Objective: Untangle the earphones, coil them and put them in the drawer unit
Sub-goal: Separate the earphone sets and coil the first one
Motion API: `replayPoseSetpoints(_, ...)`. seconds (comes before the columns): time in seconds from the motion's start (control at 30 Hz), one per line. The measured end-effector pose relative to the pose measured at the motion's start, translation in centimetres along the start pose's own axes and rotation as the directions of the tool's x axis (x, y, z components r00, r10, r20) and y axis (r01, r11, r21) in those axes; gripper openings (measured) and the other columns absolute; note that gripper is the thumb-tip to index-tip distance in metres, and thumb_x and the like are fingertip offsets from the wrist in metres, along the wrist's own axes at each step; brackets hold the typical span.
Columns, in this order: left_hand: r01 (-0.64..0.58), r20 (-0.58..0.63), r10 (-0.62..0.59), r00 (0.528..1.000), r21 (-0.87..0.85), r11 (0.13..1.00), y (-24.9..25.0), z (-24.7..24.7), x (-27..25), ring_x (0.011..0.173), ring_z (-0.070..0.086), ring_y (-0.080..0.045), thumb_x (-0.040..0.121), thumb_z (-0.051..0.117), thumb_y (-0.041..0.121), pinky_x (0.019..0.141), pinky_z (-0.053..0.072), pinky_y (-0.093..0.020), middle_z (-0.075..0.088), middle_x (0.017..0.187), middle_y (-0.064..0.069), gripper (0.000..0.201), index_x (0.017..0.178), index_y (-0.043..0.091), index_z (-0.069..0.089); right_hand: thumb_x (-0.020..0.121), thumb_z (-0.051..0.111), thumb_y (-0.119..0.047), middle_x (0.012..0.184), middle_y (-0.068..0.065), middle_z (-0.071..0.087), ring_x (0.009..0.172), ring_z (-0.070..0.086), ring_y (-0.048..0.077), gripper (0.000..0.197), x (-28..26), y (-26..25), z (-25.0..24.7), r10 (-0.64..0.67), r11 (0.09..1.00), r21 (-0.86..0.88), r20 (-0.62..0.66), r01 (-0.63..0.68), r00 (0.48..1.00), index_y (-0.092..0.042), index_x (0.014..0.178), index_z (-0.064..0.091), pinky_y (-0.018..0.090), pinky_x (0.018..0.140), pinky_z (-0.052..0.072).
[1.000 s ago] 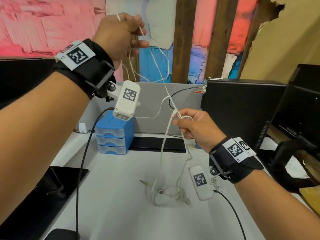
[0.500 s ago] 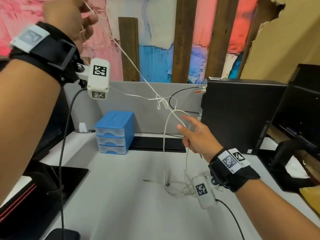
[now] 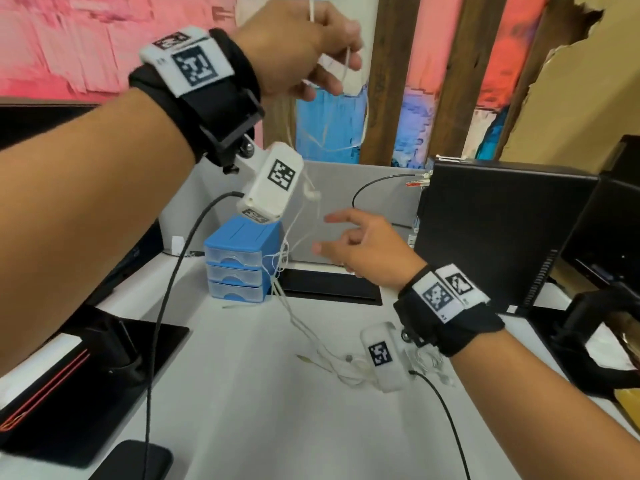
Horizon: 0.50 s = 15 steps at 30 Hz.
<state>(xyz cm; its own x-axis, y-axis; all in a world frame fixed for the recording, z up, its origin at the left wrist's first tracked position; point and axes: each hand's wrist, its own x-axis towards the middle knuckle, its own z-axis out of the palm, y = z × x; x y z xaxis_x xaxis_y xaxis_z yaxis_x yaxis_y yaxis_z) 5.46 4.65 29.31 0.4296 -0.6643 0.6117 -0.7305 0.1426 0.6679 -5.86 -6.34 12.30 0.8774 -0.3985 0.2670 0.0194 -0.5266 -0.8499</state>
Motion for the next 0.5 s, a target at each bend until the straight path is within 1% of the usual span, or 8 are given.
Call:
replayPoseSetpoints(0.07, -0.036, 0.017, 0.036, 0.999, 0.031, 0.999, 0.8, 0.4, 0.3, 0.061, 0.061, -0.003, 0.1, 0.047, 0.035, 0.052, 0.043, -0.016, 0.069, 0.089, 0.01, 0.02, 0.09, 0.022, 0.059, 0.08, 0.078, -0.033, 0.051, -0.008, 0.054, 0.045, 0.044, 0.006, 0.05, 0.2, -2.0, 0.4, -0.061, 0.989, 0.139, 0.123, 0.044, 0.991, -0.021, 0.124, 0.057, 0.023, 0.05, 0.036)
replayPoseSetpoints(0.13, -0.065, 0.01, 0.065, 0.998, 0.044, 0.997, 1.4, 0.4, 0.5, 0.062, 0.059, -0.002, 0.1, 0.044, 0.035, 0.055, 0.043, -0.016, 0.068, 0.09, 0.013, 0.02, 0.088, 0.026, 0.058, 0.086, 0.073, -0.027, 0.045, -0.012, 0.052, 0.042, 0.04, 0.003, 0.032, 0.3, -3.2, 0.8, -0.089, 0.987, 0.154, 0.231, 0.054, 0.969, -0.016, 0.115, 0.063, 0.019, 0.046, 0.033)
replayPoseSetpoints(0.2, -0.067, 0.005, 0.067, 0.998, 0.036, 0.997, 1.9, -0.1, 0.8, 0.061, 0.056, 0.003, 0.101, 0.042, 0.033, 0.057, 0.042, -0.014, 0.066, 0.091, 0.017, 0.019, 0.09, 0.029, 0.057, 0.091, 0.068, -0.024, 0.043, -0.013, 0.051, 0.041, 0.04, 0.001, 0.02, 0.3, -3.2, 1.3, -0.105, 0.994, -0.01, 0.257, 0.111, 0.961, -0.006, 0.098, 0.072, 0.013, 0.045, 0.035)
replayPoseSetpoints(0.3, -0.029, -0.033, 0.029, 0.999, -0.004, 1.0, 2.2, -1.0, 1.1, 0.056, 0.052, 0.008, 0.103, 0.042, 0.034, 0.06, 0.041, -0.011, 0.065, 0.083, 0.022, 0.018, 0.102, 0.027, 0.058, 0.096, 0.059, -0.032, 0.048, -0.009, 0.055, 0.043, 0.045, 0.001, 0.037, 0.8, -3.1, 1.2, -0.083, 0.91, -0.372, 0.269, 0.183, 0.96, -0.008, 0.07, 0.07, 0.019, 0.054, 0.043)
replayPoseSetpoints(0.37, -0.019, -0.049, 0.018, 0.999, -0.017, 1.0, 2.1, -1.5, 1.1, 0.054, 0.052, 0.007, 0.103, 0.041, 0.034, 0.058, 0.04, -0.01, 0.065, 0.083, 0.021, 0.019, 0.105, 0.025, 0.057, 0.099, 0.054, -0.034, 0.053, -0.011, 0.058, 0.048, 0.05, -0.001, 0.037, 1.4, -4.1, -0.1, -0.105, 0.9, -0.397, 0.2, 0.179, 0.974, -0.017, 0.071, 0.071, 0.021, 0.059, 0.045)
replayPoseSetpoints(0.4, -0.027, -0.05, 0.026, 0.998, -0.019, 0.999, 1.8, -1.6, 1.0, 0.056, 0.052, 0.006, 0.103, 0.04, 0.033, 0.056, 0.039, -0.01, 0.064, 0.087, 0.018, 0.019, 0.105, 0.025, 0.057, 0.099, 0.053, -0.033, 0.051, -0.012, 0.057, 0.046, 0.049, -0.002, 0.033, 1.8, -4.7, -0.9, -0.145, 0.941, -0.295, 0.097, 0.168, 0.985, -0.018, 0.078, 0.073, 0.017, 0.055, 0.043)
replayPoseSetpoints(0.47, -0.032, -0.052, 0.03, 0.998, -0.04, 0.999, 0.9, -1.5, 0.7, 0.058, 0.054, 0.003, 0.1, 0.045, 0.033, 0.054, 0.039, -0.013, 0.065, 0.09, 0.014, 0.016, 0.099, 0.025, 0.058, 0.101, 0.051, -0.03, 0.047, -0.01, 0.05, 0.039, 0.044, -0.001, 0.031, 2.1, -5.7, -2.1, -0.208, 0.978, -0.042, -0.137, 0.205, 0.968, -0.014, 0.088, 0.075, 0.012, 0.045, 0.036)
replayPoseSetpoints(0.5, -0.024, -0.057, 0.021, 0.998, -0.055, 0.998, 0.4, -1.4, 0.6, 0.058, 0.056, 0.0, 0.097, 0.049, 0.035, 0.052, 0.04, -0.015, 0.066, 0.089, 0.012, 0.015, 0.096, 0.025, 0.059, 0.101, 0.05, -0.029, 0.048, -0.01, 0.049, 0.037, 0.043, 0.0, 0.032, 2.0, -5.7, -2.3, -0.222, 0.975, -0.022, -0.17, 0.221, 0.96, -0.012, 0.089, 0.074, 0.011, 0.043, 0.034)
